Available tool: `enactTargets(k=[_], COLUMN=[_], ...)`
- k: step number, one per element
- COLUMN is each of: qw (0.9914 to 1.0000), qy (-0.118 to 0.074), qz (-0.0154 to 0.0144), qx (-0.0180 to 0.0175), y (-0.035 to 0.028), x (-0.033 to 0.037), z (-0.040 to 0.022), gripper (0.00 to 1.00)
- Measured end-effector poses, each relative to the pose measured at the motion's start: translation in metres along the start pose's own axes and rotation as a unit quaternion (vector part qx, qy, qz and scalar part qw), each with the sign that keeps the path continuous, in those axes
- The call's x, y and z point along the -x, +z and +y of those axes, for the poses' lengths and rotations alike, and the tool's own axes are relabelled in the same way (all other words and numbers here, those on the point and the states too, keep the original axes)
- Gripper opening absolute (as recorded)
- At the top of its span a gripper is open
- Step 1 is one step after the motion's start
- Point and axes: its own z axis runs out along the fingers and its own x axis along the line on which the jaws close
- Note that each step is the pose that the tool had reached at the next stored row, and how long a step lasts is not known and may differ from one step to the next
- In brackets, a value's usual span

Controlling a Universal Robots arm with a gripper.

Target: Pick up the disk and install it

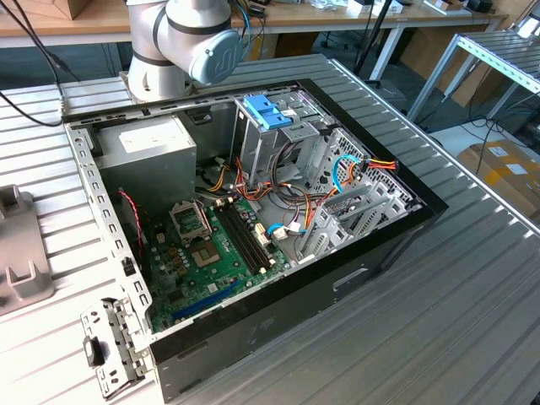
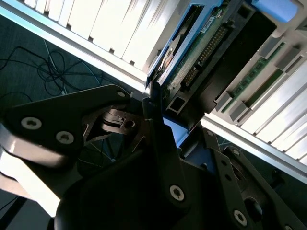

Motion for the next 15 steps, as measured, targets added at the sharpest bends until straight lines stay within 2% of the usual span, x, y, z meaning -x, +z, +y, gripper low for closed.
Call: enactTargets(k=[15], qw=[1.0], qy=[0.0], qz=[0.0], qx=[-0.0001], y=[-0.0154], x=[0.0009], z=[0.0001], gripper=[0.37])
